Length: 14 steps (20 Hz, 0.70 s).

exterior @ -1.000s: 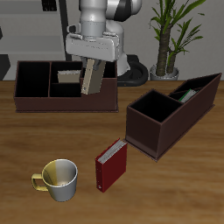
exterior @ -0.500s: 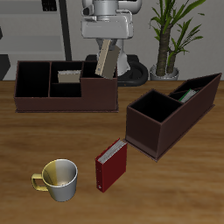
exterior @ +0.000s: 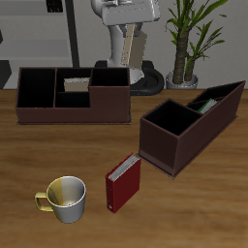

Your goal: Place the right yellow book into the back desk caddy's back compartment and place the green book into the left desk caddy's back compartment and place the left yellow book into the left desk caddy's left compartment

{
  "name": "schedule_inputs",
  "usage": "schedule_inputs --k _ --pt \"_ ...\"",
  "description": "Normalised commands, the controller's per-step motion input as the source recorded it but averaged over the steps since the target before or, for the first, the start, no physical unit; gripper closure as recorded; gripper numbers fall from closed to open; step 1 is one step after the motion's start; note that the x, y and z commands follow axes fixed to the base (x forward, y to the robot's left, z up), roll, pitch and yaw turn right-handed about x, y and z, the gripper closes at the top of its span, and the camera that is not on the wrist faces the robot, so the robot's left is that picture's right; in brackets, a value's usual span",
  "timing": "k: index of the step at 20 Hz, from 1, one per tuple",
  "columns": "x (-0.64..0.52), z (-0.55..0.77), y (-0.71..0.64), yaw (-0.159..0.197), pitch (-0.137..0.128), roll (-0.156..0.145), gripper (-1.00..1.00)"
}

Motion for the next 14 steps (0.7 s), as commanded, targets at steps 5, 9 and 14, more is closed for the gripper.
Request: schedule_inputs --k 5,9,14 --pt "-0.23 -0.11 0.40 -0.003 0.025 0.099 1.00" --pt "-0.16 -0.17 0.33 -0.026 0.035 0.049 1.00" --pt "-0.18 -0.27 0.33 0.000 0.039 0.013 1.00"
